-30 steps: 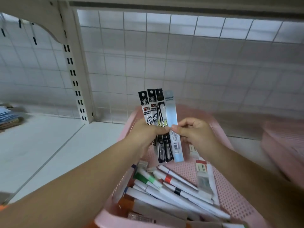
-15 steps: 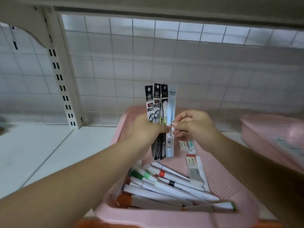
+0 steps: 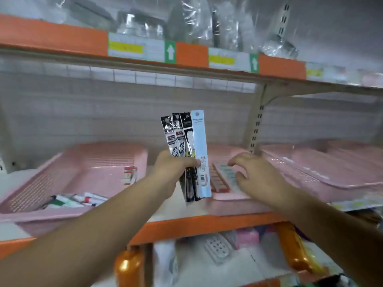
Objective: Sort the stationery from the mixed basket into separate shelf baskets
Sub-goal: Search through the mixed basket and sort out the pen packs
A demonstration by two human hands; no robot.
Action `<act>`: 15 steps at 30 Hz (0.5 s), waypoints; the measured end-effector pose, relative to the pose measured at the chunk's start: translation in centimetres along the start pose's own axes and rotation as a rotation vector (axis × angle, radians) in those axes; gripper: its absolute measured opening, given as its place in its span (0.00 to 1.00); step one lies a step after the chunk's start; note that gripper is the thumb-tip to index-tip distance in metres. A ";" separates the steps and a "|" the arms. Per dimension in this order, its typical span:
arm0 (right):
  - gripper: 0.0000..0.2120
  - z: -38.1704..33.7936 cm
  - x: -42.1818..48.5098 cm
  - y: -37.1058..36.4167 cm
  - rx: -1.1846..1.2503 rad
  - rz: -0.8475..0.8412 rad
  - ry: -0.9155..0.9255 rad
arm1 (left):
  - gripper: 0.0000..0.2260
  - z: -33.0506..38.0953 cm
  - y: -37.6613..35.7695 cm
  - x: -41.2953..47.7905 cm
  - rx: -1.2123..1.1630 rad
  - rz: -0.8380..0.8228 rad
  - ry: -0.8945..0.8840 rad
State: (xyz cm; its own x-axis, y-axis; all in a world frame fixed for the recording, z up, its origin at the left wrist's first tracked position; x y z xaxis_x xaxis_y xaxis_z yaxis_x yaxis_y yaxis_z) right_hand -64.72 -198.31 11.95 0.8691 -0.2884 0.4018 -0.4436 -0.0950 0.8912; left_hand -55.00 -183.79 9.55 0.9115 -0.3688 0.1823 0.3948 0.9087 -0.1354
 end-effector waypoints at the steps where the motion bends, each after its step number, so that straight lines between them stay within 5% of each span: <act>1: 0.17 2.3 -1.5 1.0 -0.026 0.001 -0.005 | 0.09 -0.3 -2.4 -0.9 -0.002 -0.018 0.012; 10: 0.19 22.1 -11.9 8.4 -0.037 0.041 -0.332 | 0.09 -1.8 -21.3 -5.6 -0.005 -0.223 0.041; 15: 0.15 32.0 -14.6 10.0 0.163 0.132 -0.524 | 0.09 -3.8 -30.5 -4.7 -0.007 -0.347 0.088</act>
State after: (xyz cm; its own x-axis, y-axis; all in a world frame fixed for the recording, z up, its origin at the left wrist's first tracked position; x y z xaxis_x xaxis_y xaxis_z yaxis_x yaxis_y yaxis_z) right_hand -88.85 -225.56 8.20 0.5975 -0.7385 0.3124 -0.6056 -0.1602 0.7795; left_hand -70.87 -210.54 9.17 0.7295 -0.6707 0.1342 0.6829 0.7253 -0.0872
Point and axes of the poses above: each hand's wrist, its own x-axis towards the middle knuckle, its own y-axis out of the back of the hand, z = x × y, the point moved 6 cm from there along x, towards the middle knuckle, and after that the axes turned 7 degrees about -y, right-handed, at the moved point
